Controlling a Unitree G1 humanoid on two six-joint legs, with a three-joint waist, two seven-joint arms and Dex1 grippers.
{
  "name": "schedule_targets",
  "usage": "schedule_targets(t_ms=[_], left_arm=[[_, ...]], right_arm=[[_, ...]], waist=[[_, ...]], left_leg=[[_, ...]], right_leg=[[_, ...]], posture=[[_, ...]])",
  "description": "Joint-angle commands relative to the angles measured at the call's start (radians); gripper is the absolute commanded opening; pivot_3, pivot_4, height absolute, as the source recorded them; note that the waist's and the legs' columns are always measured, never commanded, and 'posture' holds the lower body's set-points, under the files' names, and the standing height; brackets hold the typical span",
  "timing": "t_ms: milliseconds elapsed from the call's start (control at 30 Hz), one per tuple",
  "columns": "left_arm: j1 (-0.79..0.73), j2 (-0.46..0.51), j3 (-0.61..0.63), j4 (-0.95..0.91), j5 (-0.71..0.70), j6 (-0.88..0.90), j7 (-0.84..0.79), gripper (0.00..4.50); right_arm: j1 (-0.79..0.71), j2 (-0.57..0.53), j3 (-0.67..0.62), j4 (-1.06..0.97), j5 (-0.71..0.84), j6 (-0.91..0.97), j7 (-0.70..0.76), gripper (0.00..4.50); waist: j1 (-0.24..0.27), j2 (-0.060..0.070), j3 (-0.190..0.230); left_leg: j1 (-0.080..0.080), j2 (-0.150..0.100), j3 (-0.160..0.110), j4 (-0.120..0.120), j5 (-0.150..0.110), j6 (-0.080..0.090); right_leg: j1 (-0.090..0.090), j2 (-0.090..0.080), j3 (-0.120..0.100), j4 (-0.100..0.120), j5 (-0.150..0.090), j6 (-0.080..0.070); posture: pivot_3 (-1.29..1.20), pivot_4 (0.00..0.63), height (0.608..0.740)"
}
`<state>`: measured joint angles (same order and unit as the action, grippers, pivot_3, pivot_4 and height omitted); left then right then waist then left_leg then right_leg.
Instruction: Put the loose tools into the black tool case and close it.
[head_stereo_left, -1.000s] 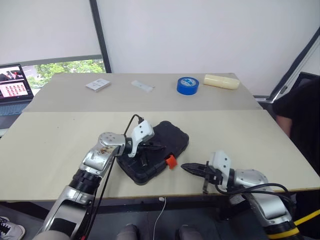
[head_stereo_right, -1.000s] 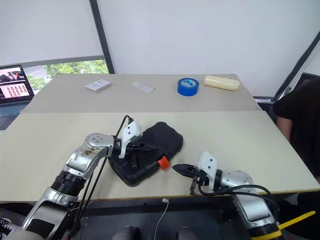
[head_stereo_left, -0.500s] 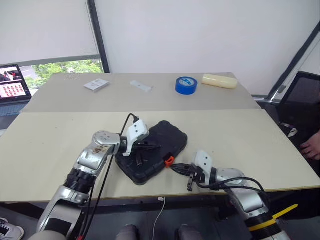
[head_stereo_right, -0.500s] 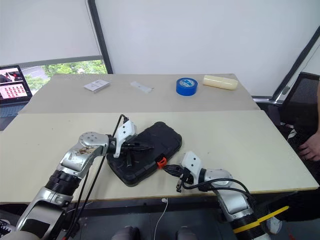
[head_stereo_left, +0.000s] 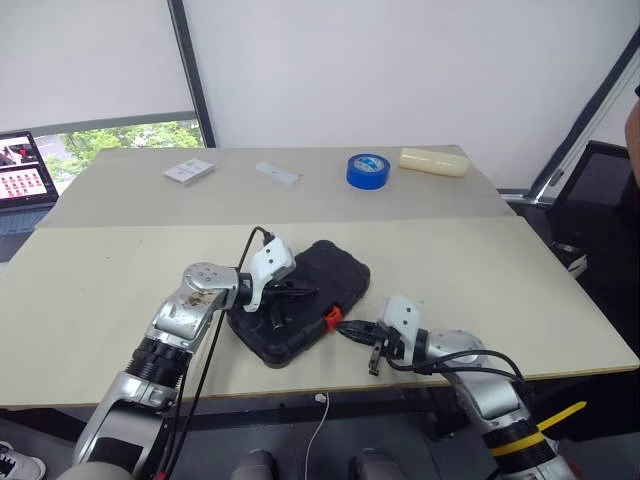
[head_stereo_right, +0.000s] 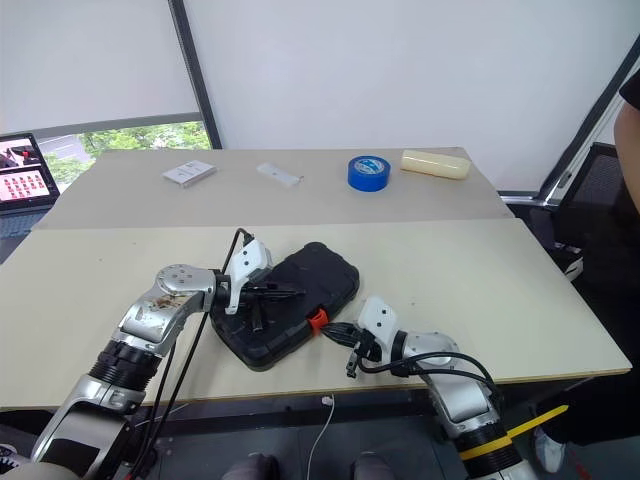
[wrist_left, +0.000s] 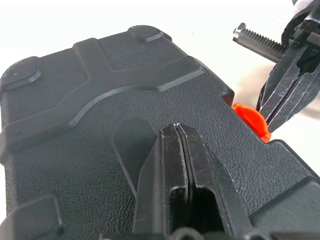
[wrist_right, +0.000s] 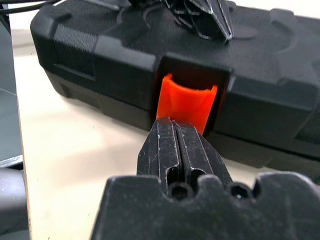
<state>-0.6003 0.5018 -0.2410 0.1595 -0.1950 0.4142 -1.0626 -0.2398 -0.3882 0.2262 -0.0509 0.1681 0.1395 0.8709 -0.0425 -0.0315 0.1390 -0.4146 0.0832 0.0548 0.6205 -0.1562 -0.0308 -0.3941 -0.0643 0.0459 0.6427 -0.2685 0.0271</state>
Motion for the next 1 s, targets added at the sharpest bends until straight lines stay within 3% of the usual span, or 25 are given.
schedule_targets(t_ms=[33,833,1000], left_arm=[[0.062,-0.001,-0.073,0.075,0.056,0.05,0.004,0.07],[0.077,0.003,-0.126,0.047,0.066,0.133,-0.014,0.07],[0.106,-0.007,-0.066,0.027,0.032,0.086,0.0,0.07]], right_arm=[[-0.055,0.01,-0.007,-0.008,-0.01,0.006,-0.028,0.04],[-0.156,0.064,0.036,0.035,-0.016,0.155,-0.013,0.04],[-0.137,0.028,-0.002,-0.012,0.009,0.127,0.012,0.04]], waist=[[0.0,0.0,0.0],[-0.001,-0.001,0.0],[0.002,-0.001,0.0]], left_leg=[[0.0,0.0,0.0,0.0,0.0,0.0],[0.008,-0.003,-0.002,-0.013,0.0,0.0],[0.005,-0.004,-0.002,-0.013,0.0,0.0]], right_leg=[[0.0,0.0,0.0,0.0,0.0,0.0],[-0.001,-0.001,0.0,-0.003,0.001,-0.002],[-0.003,-0.002,0.0,-0.004,0.001,-0.002]], posture=[[0.0,0.15,0.74],[0.0,0.15,0.74],[0.0,0.15,0.74]])
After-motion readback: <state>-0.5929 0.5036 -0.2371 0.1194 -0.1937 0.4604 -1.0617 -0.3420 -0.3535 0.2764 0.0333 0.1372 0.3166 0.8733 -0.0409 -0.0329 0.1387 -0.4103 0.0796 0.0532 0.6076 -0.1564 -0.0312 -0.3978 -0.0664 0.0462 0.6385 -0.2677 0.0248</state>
